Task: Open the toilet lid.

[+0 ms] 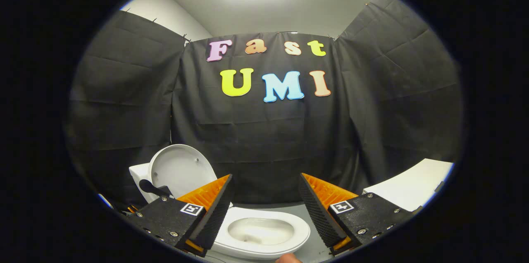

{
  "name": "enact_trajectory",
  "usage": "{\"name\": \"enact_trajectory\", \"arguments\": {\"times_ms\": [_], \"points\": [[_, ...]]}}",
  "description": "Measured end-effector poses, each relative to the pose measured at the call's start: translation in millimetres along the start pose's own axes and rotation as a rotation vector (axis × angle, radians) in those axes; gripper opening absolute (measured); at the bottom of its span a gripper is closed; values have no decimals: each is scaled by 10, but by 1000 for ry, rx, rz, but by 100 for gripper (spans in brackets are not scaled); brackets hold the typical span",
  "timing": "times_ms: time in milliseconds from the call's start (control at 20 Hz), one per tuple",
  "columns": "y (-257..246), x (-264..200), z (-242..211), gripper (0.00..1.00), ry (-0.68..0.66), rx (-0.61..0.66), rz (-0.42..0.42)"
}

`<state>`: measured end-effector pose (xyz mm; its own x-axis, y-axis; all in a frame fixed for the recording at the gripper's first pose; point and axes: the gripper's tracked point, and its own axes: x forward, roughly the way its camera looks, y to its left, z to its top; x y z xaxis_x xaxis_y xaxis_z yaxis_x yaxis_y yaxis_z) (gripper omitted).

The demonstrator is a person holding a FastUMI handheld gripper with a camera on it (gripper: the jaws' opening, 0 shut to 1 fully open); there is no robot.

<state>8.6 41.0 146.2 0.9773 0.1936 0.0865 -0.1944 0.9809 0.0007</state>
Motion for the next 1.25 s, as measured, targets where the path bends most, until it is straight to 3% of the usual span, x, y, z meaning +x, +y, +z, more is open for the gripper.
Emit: {"name": "enact_trajectory", "arguments": {"times_ms": [400,1250], "points": [[-234,-50,-67,95,3,-8,-50],[-267,-37,-204,95,18,-12,-54]]}}
